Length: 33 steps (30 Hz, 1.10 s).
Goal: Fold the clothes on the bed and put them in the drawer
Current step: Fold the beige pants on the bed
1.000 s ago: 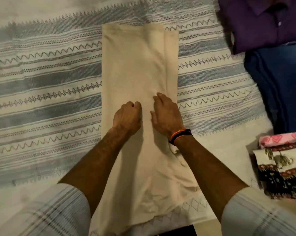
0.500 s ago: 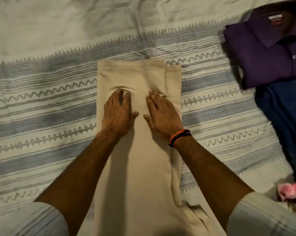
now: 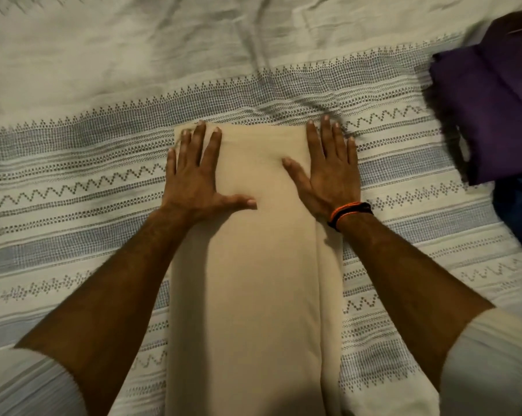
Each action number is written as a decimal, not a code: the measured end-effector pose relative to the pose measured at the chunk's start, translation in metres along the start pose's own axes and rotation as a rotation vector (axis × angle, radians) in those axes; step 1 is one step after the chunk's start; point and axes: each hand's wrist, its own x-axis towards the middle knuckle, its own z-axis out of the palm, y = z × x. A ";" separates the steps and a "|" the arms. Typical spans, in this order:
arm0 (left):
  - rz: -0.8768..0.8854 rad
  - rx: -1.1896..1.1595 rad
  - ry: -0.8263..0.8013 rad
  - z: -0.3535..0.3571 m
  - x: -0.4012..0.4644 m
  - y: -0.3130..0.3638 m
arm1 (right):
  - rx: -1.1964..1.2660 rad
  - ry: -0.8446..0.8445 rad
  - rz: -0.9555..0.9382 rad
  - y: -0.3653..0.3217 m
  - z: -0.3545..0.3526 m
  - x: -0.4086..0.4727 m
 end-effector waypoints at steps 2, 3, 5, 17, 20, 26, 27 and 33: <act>0.002 0.012 0.002 -0.002 0.005 0.002 | -0.015 -0.011 0.000 0.001 -0.003 0.006; -0.008 0.014 -0.013 -0.005 -0.002 0.005 | -0.029 -0.036 -0.010 -0.003 -0.006 0.000; -0.030 0.032 -0.049 -0.006 0.000 0.008 | -0.037 -0.066 0.004 -0.006 -0.004 0.001; -0.125 -0.021 -0.210 -0.028 -0.127 0.065 | -0.026 -0.297 -0.046 -0.028 -0.056 -0.132; -0.139 -0.064 -0.224 -0.023 -0.183 0.079 | 0.033 -0.327 -0.019 -0.033 -0.068 -0.186; -0.169 -0.136 -0.311 -0.011 -0.299 0.109 | 0.123 -0.361 0.042 -0.036 -0.086 -0.306; -0.176 -0.145 -0.331 -0.009 -0.321 0.115 | 0.127 -0.366 0.053 -0.036 -0.089 -0.329; -0.180 -0.158 -0.417 0.018 -0.411 0.142 | 0.141 -0.417 0.106 -0.019 -0.090 -0.431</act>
